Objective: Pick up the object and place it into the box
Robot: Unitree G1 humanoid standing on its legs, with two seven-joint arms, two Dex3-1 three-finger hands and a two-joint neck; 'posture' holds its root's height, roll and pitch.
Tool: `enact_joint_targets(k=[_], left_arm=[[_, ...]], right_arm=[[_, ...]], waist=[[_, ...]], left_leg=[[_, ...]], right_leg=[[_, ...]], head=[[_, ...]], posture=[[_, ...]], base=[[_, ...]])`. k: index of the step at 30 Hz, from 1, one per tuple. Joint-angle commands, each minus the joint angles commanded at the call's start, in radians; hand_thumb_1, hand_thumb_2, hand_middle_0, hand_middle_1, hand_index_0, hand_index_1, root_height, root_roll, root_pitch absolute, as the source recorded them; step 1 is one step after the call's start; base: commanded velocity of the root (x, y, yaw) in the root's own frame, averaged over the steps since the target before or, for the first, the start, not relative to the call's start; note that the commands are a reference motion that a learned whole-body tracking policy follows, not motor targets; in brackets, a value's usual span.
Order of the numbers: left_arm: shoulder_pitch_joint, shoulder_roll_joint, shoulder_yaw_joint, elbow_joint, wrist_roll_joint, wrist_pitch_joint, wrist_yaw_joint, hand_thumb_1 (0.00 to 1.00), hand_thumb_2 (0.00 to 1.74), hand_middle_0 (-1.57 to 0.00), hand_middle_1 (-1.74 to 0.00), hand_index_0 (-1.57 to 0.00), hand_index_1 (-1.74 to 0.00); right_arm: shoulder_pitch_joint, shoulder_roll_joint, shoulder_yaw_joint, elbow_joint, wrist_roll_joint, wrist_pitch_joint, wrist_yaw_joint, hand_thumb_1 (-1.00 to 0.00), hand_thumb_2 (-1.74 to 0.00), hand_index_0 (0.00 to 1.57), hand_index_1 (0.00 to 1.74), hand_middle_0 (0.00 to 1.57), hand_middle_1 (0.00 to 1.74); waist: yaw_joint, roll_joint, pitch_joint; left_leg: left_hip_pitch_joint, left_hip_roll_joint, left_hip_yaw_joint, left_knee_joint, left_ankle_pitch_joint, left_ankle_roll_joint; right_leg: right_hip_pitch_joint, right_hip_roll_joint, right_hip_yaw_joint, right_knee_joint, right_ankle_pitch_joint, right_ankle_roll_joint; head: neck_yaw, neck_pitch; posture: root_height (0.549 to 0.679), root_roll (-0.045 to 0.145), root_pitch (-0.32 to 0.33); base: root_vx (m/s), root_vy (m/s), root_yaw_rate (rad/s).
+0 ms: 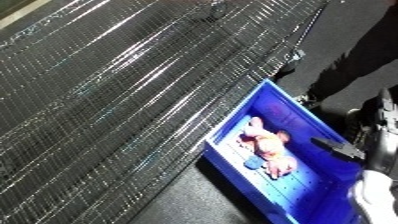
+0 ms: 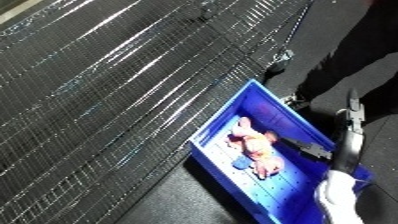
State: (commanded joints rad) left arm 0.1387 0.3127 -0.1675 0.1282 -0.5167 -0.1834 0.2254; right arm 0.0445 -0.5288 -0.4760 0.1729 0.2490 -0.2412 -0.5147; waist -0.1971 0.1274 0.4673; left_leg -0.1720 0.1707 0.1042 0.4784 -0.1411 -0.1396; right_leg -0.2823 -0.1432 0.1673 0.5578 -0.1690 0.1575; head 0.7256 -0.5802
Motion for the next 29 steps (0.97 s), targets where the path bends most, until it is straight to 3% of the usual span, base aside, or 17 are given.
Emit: enact_joint_targets(k=[15, 29], left_arm=[[0.019, -0.018, 0.019, -0.001, 0.016, 0.024, 0.014, 1.0, 1.74, -1.57, -1.74, -1.57, -1.74], [0.019, -0.023, 0.028, -0.001, 0.034, 0.04, 0.041, 1.0, 1.74, -1.57, -1.74, -1.57, -1.74]], right_arm=[[-0.083, 0.034, 0.208, -0.147, 0.033, 0.024, 0.145, 0.0, 0.0, 0.0, 0.0, 0.0, 0.0], [-0.192, 0.054, 0.37, -0.195, -0.026, 0.066, 0.184, 0.0, 0.0, 0.0, 0.0, 0.0, 0.0]], waist=[[0.091, -0.036, 0.001], [0.176, -0.06, 0.01]], left_leg=[[-0.035, -0.008, -0.048, 0.018, 0.01, -0.0015], [-0.064, -0.024, -0.089, 0.036, 0.013, 0.0016]], right_leg=[[0.003, 0.0049, -0.022, 0.015, -0.004, 0.0001], [0.009, -0.0053, -0.045, 0.044, -0.019, -0.0023]], head=[[-0.187, -0.001], [-0.425, 0.042]], posture=[[0.645, 0.071, -0.149], [0.643, 0.061, -0.153]], base=[[-0.017, -0.002, 0.118], [-0.01, 0.019, 0.14]])
